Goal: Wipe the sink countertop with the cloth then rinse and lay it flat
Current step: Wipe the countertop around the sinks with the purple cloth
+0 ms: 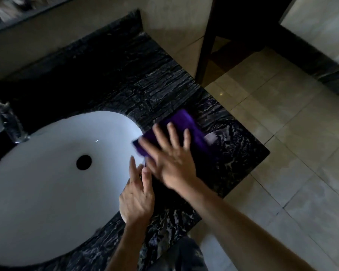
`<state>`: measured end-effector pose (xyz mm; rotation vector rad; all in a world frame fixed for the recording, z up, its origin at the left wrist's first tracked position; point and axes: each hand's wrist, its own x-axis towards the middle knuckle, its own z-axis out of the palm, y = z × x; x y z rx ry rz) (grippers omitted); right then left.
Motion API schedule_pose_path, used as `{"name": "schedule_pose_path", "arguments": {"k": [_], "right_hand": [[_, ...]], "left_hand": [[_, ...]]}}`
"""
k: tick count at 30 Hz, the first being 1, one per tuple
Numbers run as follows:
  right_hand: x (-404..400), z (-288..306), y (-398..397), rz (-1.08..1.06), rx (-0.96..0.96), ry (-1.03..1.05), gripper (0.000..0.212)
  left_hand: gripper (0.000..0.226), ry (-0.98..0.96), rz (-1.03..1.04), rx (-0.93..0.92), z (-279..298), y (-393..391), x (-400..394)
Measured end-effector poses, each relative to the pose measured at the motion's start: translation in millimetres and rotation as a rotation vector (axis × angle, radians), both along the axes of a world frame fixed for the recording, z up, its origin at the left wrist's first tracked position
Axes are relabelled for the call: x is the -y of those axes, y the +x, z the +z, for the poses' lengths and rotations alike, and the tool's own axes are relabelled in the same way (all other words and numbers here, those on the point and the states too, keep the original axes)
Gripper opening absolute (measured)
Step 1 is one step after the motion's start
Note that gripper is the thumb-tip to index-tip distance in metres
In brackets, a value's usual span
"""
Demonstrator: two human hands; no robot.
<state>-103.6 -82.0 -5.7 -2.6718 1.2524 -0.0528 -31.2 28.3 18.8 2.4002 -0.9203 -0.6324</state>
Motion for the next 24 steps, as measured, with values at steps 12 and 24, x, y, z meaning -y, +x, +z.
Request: {"name": "schedule_pose_path", "arguments": {"k": [12,24], "right_hand": [[96.3,1.3,-61.6,-0.266,-0.091,0.011,0.057],[-89.7,13.1,-64.5,0.111,-0.087,0.05,0.063]], "left_hand": [[0.079,0.007,-0.01,-0.092,5.9,4.4,0.3],[0.082,-0.021,0.102,-0.168,6.5,3.8,6.6]]}}
